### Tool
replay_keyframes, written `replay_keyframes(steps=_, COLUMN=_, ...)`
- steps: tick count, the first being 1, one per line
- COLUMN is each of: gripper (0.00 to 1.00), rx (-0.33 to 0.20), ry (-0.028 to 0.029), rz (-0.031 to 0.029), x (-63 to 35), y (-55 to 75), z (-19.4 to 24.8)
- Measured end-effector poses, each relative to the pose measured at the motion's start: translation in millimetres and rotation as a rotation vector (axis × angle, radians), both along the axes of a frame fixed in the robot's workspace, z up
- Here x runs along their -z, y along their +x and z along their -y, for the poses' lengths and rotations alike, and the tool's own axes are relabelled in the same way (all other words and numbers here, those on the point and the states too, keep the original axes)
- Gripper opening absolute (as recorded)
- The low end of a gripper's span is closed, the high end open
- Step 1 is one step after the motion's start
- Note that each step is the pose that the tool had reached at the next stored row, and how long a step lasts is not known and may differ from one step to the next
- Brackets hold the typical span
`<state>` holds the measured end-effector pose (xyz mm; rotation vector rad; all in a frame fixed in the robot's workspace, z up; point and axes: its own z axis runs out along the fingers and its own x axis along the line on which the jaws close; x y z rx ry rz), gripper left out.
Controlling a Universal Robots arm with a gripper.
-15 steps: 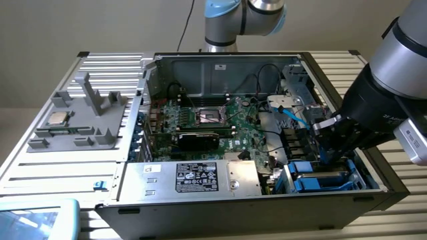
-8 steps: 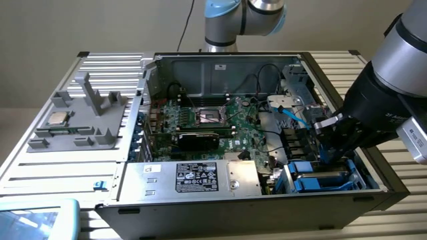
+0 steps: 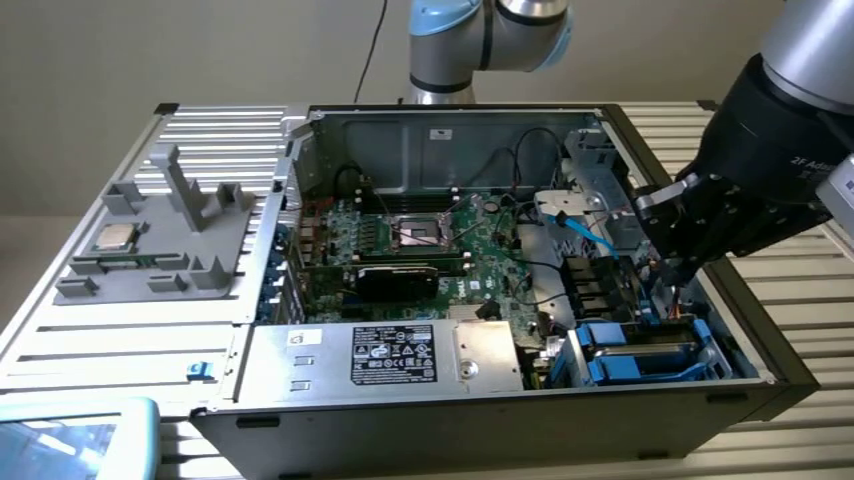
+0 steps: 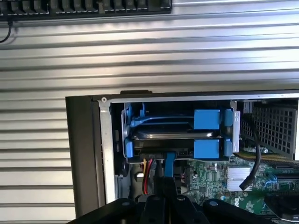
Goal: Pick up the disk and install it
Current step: 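Insert the second disk wire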
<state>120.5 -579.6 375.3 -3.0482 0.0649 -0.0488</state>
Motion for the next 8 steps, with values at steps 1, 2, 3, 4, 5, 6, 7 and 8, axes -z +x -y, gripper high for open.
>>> replay_keyframes(steps=1, gripper=0.11, rx=0.000, ry=-0.0027, rz=0.0000, x=-1.6, y=0.0, z=-3.2)
replay_keyframes(steps=2, gripper=0.11, rx=0.000, ry=-0.0056, rz=0.0000, x=-3.2, y=-0.1, z=-6.2)
replay_keyframes(steps=3, gripper=0.11, rx=0.000, ry=-0.0085, rz=0.0000, x=-4.7, y=-0.2, z=-9.3)
replay_keyframes(steps=4, gripper=0.11, rx=0.000, ry=-0.0114, rz=0.0002, x=-6.1, y=-0.3, z=-12.2)
replay_keyframes(steps=5, gripper=0.11, rx=0.000, ry=-0.0139, rz=0.0007, x=-7.4, y=-0.5, z=-14.6)
replay_keyframes(steps=6, gripper=0.11, rx=0.000, ry=-0.0159, rz=0.0011, x=-8.2, y=-0.5, z=-16.6)
replay_keyframes(steps=7, gripper=0.11, rx=0.000, ry=-0.0174, rz=0.0014, x=-8.5, y=-0.5, z=-17.9)
replay_keyframes(steps=8, gripper=0.11, rx=-0.001, ry=-0.0177, rz=0.0015, x=-8.7, y=-0.5, z=-18.1)
